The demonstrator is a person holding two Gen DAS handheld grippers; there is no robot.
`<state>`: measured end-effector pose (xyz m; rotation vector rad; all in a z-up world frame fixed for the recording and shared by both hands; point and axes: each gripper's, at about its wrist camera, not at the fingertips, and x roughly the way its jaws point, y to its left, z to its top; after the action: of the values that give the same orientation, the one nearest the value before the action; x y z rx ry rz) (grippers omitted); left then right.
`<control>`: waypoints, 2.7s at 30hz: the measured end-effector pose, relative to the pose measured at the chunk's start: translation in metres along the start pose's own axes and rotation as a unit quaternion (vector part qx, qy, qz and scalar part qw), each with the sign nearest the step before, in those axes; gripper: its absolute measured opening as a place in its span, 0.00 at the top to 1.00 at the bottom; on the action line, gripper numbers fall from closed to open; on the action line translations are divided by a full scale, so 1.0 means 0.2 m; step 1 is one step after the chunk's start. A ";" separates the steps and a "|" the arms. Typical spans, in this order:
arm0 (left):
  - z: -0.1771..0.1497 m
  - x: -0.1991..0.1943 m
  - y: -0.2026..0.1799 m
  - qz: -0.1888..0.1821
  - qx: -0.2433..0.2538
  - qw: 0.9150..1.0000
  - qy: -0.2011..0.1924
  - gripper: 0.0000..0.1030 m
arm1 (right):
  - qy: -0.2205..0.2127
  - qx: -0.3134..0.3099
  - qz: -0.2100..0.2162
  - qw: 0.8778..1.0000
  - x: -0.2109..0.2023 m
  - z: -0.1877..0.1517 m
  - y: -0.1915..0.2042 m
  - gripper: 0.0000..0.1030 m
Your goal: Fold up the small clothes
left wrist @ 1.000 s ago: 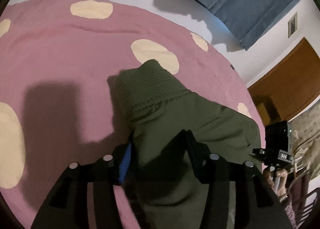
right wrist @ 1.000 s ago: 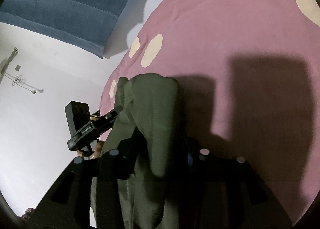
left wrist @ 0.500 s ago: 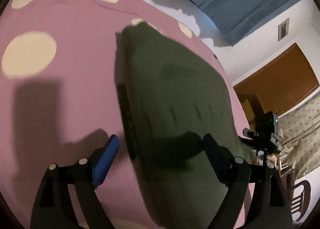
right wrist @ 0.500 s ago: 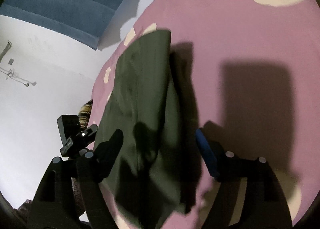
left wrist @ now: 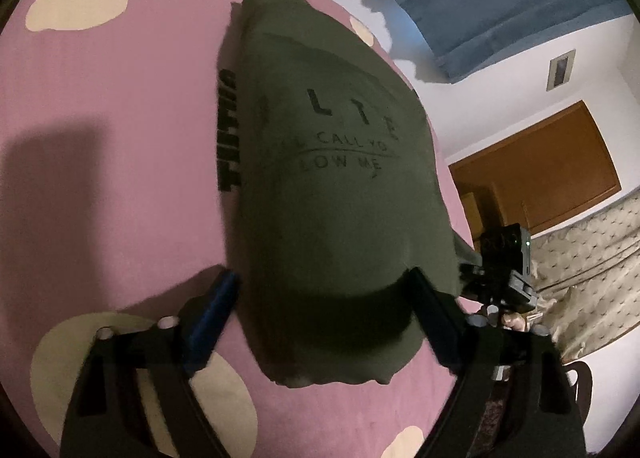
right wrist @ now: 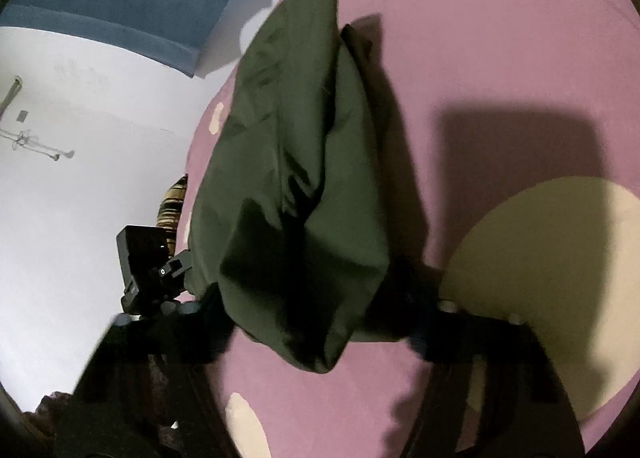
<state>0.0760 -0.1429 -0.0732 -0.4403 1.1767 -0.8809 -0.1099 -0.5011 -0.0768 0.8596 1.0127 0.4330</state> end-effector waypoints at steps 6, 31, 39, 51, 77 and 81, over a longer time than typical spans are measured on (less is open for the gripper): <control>0.00 -0.01 -0.02 0.023 0.021 1.000 0.004 0.46 | -0.014 0.000 0.029 0.999 -0.03 -0.06 0.02 0.73; -0.06 0.00 -0.04 0.040 0.048 0.998 -0.012 0.46 | -0.022 0.018 0.059 0.998 0.02 -0.02 -0.10 0.73; -0.05 0.00 -0.04 0.040 0.050 0.998 -0.012 0.45 | -0.026 0.019 0.050 0.998 0.04 -0.01 -0.07 0.73; -0.08 -0.16 -0.08 0.044 0.090 0.993 -0.054 0.20 | -0.066 0.000 0.011 0.998 -0.15 -0.01 -0.03 0.28; 0.38 0.18 0.04 0.009 0.055 0.998 0.006 0.16 | 0.011 -0.041 -0.007 0.999 0.24 0.58 -0.01 0.17; 0.36 0.18 0.06 -0.005 0.056 0.998 0.010 0.16 | 0.035 -0.063 0.000 0.997 0.30 0.59 0.03 0.18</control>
<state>0.1513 -0.1740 -0.0785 -0.3477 1.1375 -0.9566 0.0230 -0.5068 -0.0765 0.7367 1.0379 0.5242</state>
